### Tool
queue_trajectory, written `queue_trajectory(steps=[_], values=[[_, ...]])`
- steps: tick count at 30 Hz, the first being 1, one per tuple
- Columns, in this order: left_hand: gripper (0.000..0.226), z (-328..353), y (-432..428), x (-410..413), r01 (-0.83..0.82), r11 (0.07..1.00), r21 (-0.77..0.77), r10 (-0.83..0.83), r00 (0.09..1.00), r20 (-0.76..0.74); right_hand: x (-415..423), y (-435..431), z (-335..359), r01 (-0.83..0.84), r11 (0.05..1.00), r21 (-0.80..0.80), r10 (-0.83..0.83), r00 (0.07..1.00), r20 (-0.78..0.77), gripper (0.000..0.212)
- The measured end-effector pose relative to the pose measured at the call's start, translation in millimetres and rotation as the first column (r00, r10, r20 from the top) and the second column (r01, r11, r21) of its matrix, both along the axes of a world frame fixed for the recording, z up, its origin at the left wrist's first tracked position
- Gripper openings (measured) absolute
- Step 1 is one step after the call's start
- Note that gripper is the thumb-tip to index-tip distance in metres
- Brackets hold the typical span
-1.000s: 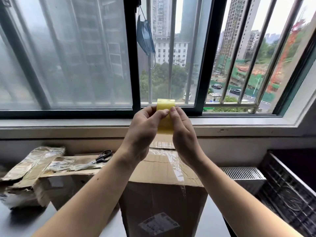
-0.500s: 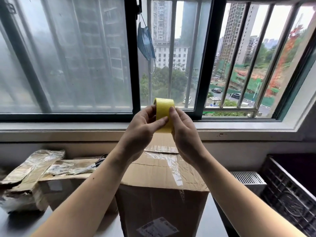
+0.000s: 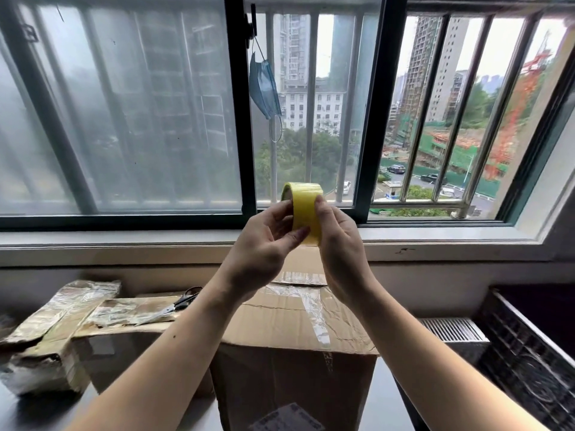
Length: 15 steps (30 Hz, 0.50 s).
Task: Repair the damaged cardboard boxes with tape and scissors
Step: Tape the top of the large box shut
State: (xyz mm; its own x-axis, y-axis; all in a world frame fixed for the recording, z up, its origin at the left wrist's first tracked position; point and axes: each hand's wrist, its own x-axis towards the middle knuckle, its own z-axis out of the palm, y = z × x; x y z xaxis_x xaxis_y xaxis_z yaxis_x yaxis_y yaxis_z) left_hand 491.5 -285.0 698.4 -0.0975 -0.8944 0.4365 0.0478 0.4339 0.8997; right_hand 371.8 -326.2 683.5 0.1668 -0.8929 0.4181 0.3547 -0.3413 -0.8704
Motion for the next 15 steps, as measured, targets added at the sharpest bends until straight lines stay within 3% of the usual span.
queue_trajectory(steps=[2,7,15], values=[[0.039,2,2,-2,-0.008,1.000,-0.011,0.008,1.000,0.018,-2,-1,4,-0.006,1.000,0.007,0.006,1.000,-0.005,0.044],[0.019,7,2,-5,-0.079,0.991,0.109,0.098,0.978,-0.183,-5,3,-2,-0.094,0.992,-0.087,0.087,0.993,-0.074,0.023],[0.018,12,2,-9,-0.124,0.958,0.257,0.206,0.925,-0.320,-12,8,-13,-0.218,0.964,-0.152,0.199,0.971,-0.136,0.028]])
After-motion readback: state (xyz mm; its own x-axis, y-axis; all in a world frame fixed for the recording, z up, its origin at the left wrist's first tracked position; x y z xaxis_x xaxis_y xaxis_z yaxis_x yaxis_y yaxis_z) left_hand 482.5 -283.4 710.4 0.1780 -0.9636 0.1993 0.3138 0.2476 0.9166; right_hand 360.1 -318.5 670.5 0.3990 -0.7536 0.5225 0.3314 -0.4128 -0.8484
